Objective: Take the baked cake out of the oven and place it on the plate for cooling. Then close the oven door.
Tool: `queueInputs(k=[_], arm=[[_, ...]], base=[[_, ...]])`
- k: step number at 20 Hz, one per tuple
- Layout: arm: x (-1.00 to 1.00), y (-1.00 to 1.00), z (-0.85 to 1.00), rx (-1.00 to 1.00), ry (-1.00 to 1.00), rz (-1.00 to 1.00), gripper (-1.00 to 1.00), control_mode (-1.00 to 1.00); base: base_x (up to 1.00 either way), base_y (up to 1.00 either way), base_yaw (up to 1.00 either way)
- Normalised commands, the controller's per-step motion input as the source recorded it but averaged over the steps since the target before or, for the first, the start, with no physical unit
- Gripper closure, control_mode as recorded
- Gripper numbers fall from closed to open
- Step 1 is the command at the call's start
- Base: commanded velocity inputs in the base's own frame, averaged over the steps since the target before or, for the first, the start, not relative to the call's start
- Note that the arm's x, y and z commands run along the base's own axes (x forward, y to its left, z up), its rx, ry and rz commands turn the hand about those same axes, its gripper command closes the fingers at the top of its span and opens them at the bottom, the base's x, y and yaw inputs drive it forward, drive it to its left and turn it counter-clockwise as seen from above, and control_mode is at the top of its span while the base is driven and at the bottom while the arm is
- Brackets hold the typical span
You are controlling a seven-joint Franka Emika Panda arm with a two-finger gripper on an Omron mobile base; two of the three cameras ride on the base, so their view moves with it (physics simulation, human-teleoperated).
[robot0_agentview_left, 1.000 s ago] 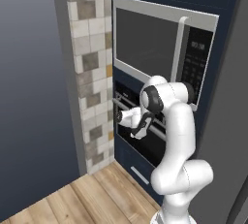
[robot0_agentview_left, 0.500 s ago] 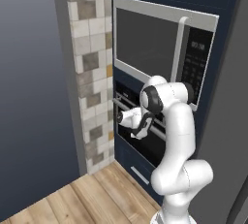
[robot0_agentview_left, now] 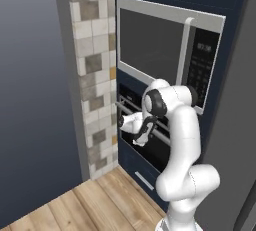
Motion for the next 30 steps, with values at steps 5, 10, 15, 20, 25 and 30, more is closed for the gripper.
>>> queueInputs(k=[5,10,15,20,25,30], arm=[[-0.18,0.99,-0.82,0.0,0.05,0.05,1.0,-1.0],[-0.1,1.0,-0.82,0.0,0.08,0.04,1.0,-1.0],[-0.01,0.85,-0.8,0.0,0.14,0.05,1.0,-1.0],[0.0,0.52,-0.61,0.0,0.15,0.04,-1.0,-1.0],[-0.23,0.01,0.18,0.11,0.02,0.07,-1.0,-1.0],[-0.56,0.0,0.96,0.25,-0.03,0.1,-1.0,-1.0]], base=[[0.0,0.0,0.0],[0.0,0.0,0.0],[0.0,0.0,0.0],[0.0,0.0,0.0],[0.0,0.0,0.0],[0.0,0.0,0.0]])
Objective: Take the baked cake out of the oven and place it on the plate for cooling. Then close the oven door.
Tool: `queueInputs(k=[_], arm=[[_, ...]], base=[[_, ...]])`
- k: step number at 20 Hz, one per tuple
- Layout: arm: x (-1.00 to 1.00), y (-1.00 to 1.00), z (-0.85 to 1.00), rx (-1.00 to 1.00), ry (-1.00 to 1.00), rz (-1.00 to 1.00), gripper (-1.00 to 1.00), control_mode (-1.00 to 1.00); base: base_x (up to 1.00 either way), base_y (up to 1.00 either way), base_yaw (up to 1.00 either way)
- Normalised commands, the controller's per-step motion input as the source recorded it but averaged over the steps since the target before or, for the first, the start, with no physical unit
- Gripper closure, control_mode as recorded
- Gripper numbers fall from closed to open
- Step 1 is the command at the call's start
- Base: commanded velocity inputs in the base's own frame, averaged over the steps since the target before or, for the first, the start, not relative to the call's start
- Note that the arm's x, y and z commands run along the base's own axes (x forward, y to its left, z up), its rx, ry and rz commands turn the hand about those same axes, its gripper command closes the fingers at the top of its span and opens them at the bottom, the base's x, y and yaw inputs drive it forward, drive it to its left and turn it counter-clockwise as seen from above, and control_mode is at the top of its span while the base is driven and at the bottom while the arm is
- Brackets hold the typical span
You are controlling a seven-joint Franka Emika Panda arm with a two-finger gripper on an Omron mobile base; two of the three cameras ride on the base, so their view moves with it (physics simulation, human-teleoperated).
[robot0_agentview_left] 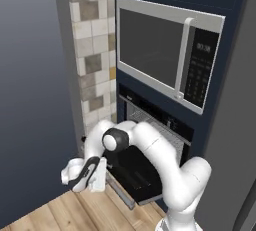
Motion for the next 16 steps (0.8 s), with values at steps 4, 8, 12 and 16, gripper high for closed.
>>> queueInputs(k=[4,8,12,16], arm=[[-0.48,0.0,1.0,0.28,-0.03,0.09,-1.0,-1.0],[-0.06,-0.41,0.87,0.22,-0.03,0.06,-1.0,-1.0],[0.26,-0.81,0.12,0.01,-0.14,0.11,-1.0,-1.0],[0.29,-0.81,0.01,0.0,-0.19,0.11,-1.0,-1.0]], base=[[0.0,0.0,0.0],[0.0,0.0,0.0],[0.0,0.0,0.0],[0.0,0.0,0.0]])
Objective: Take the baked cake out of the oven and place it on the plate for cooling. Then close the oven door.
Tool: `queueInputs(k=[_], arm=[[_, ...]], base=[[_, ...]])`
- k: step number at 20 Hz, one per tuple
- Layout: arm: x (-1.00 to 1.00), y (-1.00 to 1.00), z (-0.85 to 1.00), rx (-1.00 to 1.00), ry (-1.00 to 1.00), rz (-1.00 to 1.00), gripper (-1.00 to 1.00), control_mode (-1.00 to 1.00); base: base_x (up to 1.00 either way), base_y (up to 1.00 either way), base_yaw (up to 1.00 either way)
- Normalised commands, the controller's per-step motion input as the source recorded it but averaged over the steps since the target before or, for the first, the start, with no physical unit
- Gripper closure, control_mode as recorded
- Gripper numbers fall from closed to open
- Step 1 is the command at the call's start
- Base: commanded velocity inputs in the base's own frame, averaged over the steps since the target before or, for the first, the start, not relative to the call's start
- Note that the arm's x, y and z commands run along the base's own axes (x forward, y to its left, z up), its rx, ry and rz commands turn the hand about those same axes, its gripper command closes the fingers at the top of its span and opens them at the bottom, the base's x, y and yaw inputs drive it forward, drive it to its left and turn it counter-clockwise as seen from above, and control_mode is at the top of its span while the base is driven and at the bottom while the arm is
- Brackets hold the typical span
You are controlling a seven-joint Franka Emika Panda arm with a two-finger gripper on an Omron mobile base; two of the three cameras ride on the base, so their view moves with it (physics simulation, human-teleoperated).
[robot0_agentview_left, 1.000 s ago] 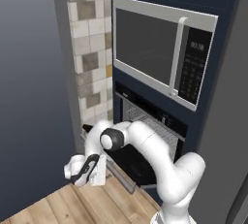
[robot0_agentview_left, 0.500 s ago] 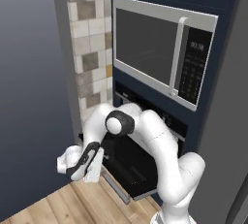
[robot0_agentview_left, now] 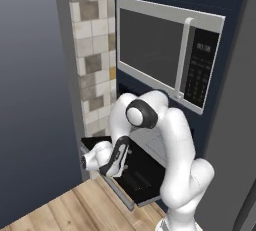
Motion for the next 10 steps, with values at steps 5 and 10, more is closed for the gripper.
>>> queueInputs(k=[5,10], arm=[[0.27,-0.52,0.06,0.0,-0.14,0.03,-1.0,-1.0],[0.5,-0.27,0.0,0.0,-0.03,-0.02,-1.0,-1.0]], base=[[0.0,0.0,0.0],[0.0,0.0,0.0]])
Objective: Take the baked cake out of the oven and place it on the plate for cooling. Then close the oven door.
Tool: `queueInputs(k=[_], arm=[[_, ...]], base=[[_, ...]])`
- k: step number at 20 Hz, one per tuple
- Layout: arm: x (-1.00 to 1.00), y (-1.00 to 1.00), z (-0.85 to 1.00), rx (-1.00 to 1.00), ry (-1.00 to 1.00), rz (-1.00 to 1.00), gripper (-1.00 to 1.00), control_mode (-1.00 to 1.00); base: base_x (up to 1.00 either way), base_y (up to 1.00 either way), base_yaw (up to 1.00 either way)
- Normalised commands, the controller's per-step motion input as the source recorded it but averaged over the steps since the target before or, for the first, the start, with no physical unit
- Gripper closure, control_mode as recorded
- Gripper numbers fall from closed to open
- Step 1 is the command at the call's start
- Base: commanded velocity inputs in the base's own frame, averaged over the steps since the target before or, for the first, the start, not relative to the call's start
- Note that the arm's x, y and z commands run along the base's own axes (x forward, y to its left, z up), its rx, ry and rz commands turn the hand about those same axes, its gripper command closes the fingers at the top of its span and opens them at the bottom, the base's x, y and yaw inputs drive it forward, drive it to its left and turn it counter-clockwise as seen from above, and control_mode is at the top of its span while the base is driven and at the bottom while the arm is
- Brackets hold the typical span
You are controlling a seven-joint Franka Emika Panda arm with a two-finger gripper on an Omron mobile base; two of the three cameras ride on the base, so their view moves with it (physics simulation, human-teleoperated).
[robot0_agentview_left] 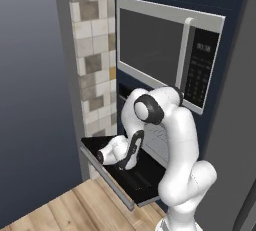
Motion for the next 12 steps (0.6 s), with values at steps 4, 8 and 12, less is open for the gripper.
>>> queueInputs(k=[4,8,12], arm=[[0.61,-0.21,-0.11,-0.02,0.0,-0.1,-1.0,-1.0],[0.46,-0.33,-0.22,-0.05,0.0,-0.11,-1.0,-1.0],[0.16,-0.5,-0.26,-0.05,0.0,-0.07,-1.0,-1.0]], base=[[0.0,0.0,0.0],[0.0,0.0,0.0],[0.0,0.0,0.0]])
